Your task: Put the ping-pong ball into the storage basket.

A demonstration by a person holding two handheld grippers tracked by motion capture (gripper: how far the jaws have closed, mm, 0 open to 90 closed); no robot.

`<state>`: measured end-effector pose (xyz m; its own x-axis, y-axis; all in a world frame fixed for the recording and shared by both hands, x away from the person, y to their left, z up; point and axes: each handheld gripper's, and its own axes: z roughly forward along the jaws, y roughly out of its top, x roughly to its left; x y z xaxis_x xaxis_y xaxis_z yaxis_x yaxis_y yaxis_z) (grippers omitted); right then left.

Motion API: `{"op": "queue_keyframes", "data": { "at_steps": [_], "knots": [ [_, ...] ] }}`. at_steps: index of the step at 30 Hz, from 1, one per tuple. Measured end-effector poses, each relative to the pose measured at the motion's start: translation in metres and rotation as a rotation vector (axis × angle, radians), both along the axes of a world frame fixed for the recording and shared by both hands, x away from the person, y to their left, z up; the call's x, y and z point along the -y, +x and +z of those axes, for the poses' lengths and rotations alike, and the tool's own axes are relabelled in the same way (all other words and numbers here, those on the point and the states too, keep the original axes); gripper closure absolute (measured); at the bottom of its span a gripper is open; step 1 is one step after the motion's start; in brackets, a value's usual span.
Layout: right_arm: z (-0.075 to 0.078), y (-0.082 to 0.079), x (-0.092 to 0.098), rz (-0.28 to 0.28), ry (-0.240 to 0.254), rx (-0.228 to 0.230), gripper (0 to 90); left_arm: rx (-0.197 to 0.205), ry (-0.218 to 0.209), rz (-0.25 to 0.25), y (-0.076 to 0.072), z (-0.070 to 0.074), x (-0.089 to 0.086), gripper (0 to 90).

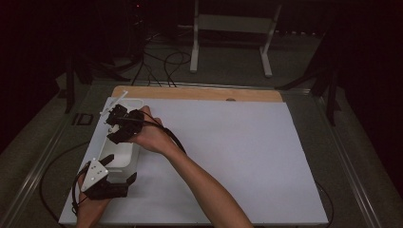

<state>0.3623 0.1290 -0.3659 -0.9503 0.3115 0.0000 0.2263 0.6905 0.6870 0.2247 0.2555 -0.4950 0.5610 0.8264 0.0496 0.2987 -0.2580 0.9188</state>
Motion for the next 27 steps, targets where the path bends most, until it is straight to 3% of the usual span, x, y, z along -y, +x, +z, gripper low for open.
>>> {"op": "queue_keyframes", "data": {
  "at_steps": [3,6,8,27],
  "knots": [
    [0.0000,0.0007,0.0003,0.002,0.008,-0.014,49.3,0.000,0.001,0.001,0.0000,0.0000,0.0002,0.0],
    [0.0013,0.0018,0.0012,-0.017,0.052,-0.033,20.6,0.000,-0.001,0.001,-0.0001,0.0000,0.0001,0.0],
    [0.0019,0.0031,0.0017,-0.030,0.059,-0.039,14.0,0.000,-0.002,0.001,0.0000,-0.0001,0.0002,0.0],
    [0.0039,0.0020,0.0092,-0.034,0.043,-0.022,12.9,0.000,0.000,0.002,0.0001,-0.0001,0.0002,0.1]
  ]
}}
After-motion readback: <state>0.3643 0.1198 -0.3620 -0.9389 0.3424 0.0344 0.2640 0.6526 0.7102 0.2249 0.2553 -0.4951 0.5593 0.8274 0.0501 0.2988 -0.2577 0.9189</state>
